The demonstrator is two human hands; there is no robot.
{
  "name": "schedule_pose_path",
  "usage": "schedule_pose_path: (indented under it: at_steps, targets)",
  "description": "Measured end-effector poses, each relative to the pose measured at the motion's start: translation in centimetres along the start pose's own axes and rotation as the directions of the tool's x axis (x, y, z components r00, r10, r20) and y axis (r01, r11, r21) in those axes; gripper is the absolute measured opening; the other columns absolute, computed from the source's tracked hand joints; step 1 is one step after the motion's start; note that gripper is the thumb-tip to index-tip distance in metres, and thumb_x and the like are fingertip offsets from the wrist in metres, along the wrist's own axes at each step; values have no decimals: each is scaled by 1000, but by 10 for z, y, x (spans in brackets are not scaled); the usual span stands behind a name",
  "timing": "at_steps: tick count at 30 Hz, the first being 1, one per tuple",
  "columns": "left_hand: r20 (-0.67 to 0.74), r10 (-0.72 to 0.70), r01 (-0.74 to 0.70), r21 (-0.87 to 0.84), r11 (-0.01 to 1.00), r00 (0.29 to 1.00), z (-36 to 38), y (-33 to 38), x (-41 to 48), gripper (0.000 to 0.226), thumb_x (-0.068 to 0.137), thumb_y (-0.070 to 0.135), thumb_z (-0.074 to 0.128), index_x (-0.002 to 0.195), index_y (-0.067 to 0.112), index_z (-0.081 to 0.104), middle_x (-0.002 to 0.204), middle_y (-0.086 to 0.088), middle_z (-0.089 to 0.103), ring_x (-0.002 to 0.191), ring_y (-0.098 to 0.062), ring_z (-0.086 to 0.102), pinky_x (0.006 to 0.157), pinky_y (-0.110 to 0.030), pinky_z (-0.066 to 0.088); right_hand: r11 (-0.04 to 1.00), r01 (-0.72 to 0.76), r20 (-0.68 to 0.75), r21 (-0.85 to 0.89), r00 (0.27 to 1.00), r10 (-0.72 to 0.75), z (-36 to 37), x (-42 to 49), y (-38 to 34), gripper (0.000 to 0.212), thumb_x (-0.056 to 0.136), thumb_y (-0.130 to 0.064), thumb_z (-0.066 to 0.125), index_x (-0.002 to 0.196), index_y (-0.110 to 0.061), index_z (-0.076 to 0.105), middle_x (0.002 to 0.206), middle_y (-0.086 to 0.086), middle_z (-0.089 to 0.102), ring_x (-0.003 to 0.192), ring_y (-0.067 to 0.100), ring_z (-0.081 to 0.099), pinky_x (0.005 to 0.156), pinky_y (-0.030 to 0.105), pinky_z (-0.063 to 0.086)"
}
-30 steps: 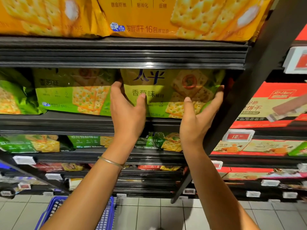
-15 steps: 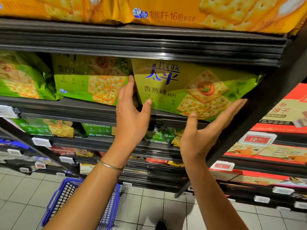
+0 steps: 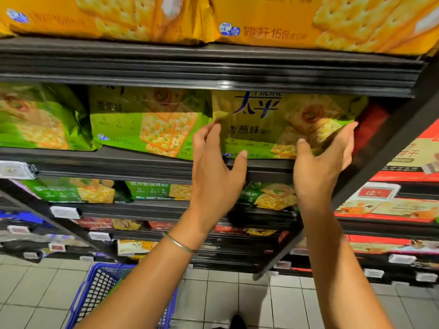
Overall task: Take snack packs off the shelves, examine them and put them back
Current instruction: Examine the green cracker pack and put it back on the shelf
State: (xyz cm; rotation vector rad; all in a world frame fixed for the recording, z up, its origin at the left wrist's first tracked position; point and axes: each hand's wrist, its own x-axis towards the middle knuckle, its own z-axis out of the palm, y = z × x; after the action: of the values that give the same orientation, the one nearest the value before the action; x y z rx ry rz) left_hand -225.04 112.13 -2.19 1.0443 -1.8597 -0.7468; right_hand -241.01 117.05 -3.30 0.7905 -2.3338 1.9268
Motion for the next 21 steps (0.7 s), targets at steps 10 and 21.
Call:
schedule_pose_path:
  at_steps: [10, 21]
  targets:
    - [-21, -1, -1, -92, 996, 1000, -11, -11, -7, 67, 98, 18, 71, 156, 7, 40, 144, -8, 40, 138, -24, 44, 115, -46, 42, 986, 144, -117, 84, 984, -133, -1, -48, -7, 60, 92, 4, 65, 148, 5, 44, 161, 22, 34, 152, 33, 30, 119, 14, 22]
    - [-161, 92, -11, 446, 895, 983, -105, -58, 60, 54, 96, 31, 68, 130, -9, 54, 137, -37, 47, 134, -51, 42, 113, -53, 36, 964, 94, 450, 249, 870, -201, 59, -84, -47, 30, 100, -7, 62, 130, -11, 65, 125, 1, 69, 119, 11, 64, 102, 42, 55]
